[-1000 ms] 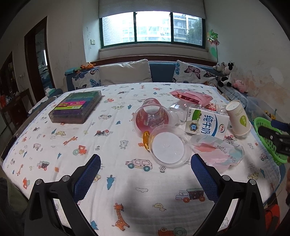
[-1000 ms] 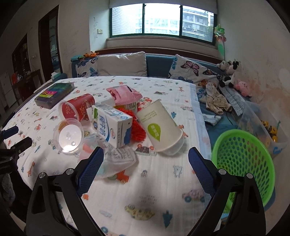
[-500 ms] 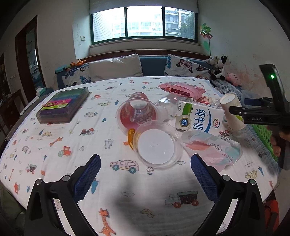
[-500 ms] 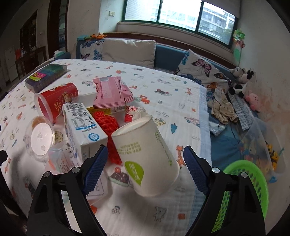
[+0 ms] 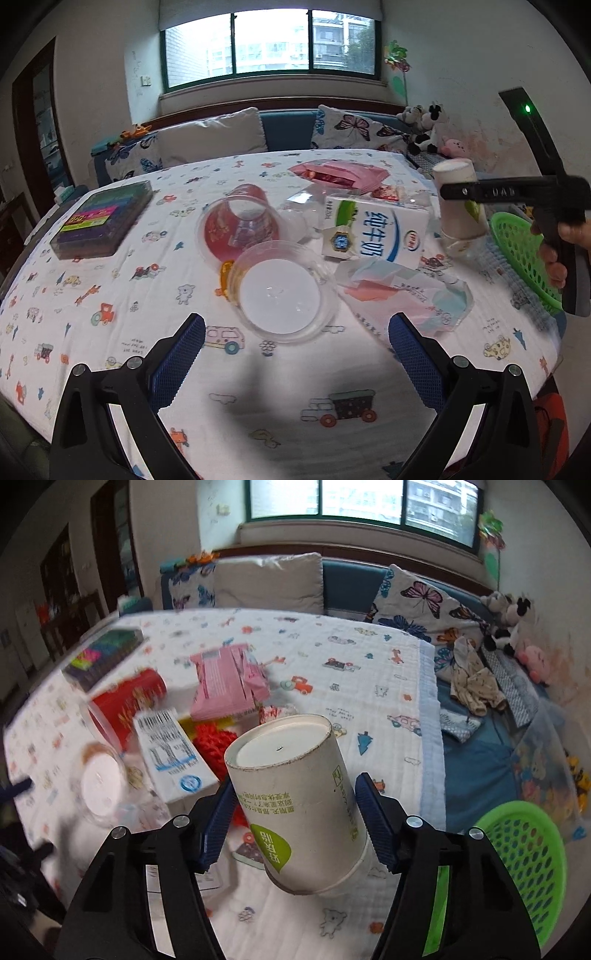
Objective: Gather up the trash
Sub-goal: 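Grasp the white paper cup with the right gripper and lift it, then carry the white paper cup over the green basket and release it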
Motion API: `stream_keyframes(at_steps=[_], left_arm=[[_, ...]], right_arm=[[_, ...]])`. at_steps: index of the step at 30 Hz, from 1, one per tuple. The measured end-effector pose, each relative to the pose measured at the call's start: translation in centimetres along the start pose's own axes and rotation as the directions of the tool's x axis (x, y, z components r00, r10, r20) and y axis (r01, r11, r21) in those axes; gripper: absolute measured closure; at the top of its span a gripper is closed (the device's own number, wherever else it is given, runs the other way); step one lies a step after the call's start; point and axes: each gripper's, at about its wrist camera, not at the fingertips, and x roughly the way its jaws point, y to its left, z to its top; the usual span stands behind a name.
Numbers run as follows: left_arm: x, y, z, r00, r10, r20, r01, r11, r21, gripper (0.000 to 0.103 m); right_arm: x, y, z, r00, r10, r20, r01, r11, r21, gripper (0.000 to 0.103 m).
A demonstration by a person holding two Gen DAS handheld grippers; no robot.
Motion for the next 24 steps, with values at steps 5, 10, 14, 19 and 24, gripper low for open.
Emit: stream_keyframes(at_steps=[5,10,14,19,24], left_arm=[[0.1,-2.1,-0.2,0.999,-0.049,0.009,0.048,0.997,0.060,0.007],[0.8,-4.7,-0.4,0.995,-0.099,0.016,0.096,0.986,0.135,0.007],[1.5,-7.2,-0.5,0.992,-0.127,0.024,0.118,0.966,0.232,0.008],[3.3,-9.7,-0.4,0.991,-0.135,0.005,0.127,0.943,0.307,0.025],[4.6,-10.9,-0.3,0.991,-0.136,-0.005,0.129,0.928,0.348,0.038]], right_arm=[[-2.7,0.0,0.1,0.998,0.027,0.054,-0.029,0.999,0.036,0.038],[-5.5,0.2,-0.4,0.995,-0.004,0.102,0.000,0.999,0.040,0.038],[-7.2,-0.4,-1.1,0.991,-0.033,0.126,0.026,0.998,0.057,0.038],[-9.1,-2.0,-2.3,0.987,-0.070,0.145,0.056,0.994,0.097,0.038],[-10.4,-3.7,-4.0,0.978,-0.146,0.146,0.128,0.984,0.126,0.038]])
